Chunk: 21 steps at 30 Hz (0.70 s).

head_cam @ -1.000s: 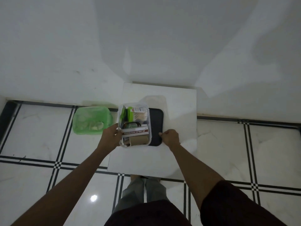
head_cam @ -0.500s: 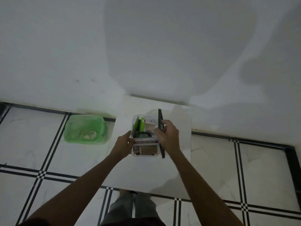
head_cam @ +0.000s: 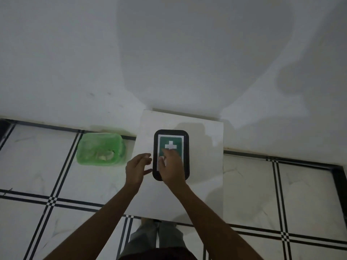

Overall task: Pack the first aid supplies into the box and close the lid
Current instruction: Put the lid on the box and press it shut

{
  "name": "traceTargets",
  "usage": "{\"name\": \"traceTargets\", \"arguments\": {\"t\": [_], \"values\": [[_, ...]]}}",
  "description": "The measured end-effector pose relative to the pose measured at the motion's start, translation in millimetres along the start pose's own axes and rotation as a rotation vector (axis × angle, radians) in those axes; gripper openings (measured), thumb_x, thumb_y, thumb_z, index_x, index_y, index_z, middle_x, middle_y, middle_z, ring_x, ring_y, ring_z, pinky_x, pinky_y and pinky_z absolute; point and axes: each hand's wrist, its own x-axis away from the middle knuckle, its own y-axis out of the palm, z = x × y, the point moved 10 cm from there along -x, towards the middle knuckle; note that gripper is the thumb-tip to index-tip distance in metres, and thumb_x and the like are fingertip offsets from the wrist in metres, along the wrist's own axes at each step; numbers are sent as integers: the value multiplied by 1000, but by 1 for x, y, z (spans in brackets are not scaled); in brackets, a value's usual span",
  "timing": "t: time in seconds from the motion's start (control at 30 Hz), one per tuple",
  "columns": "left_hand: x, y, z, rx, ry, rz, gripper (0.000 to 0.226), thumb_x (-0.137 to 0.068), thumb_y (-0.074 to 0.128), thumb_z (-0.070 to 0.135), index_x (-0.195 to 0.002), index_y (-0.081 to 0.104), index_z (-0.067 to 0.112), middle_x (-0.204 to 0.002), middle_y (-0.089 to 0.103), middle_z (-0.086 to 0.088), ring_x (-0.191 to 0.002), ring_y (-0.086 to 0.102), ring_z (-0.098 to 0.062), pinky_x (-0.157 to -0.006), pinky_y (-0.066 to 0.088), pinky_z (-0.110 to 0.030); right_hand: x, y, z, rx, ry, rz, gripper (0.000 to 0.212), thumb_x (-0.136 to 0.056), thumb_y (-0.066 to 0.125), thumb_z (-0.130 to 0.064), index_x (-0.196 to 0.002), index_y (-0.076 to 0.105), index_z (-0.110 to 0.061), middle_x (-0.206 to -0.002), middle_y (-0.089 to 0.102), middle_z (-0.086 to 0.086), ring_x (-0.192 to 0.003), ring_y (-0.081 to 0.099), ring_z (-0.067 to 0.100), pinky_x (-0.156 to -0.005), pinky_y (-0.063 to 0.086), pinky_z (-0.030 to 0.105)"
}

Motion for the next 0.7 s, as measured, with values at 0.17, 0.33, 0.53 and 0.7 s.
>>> {"name": "traceTargets", "arguments": {"t": [0.17, 0.33, 0.53, 0.7], "values": [[-1, 10, 12, -372, 125, 6, 29, -79, 73, 24, -104, 70, 9, -84, 72, -8, -77, 68, -22, -77, 60, -42, 5, -54, 76, 56, 398, 160, 26, -88, 65, -19, -108, 60, -2, -107, 64, 14, -91, 58, 21, -75, 43, 20], [0, 10, 19, -487, 201, 73, 29, -80, 73, 22, -103, 73, 6, -87, 75, -14, -72, 68, -24, -80, 58, -37, 4, -47, 103, 49, 462, 47, 26, -84, 70, -26, -89, 70, -1, -88, 72, 15, -66, 54, 16, -65, 40, 17], [-5, 7, 6, -387, 120, 119, 28, -76, 76, 26, -92, 75, 4, -83, 75, -14, -71, 70, -26, -75, 60, -42, -1, -45, 98, 4, 415, 84, 21, -86, 68, -20, -82, 62, 0, -81, 64, 12, -67, 52, 17, -55, 33, 14], [-7, 27, 0, -431, 6, 95, 23, -89, 58, 19, -102, 54, 0, -100, 63, -16, -90, 61, -28, -76, 52, -36, 5, -17, 101, -75, 389, 52, 10, -96, 48, -13, -89, 40, -11, -91, 54, 13, -86, 57, 27, -63, 51, 31]]}}
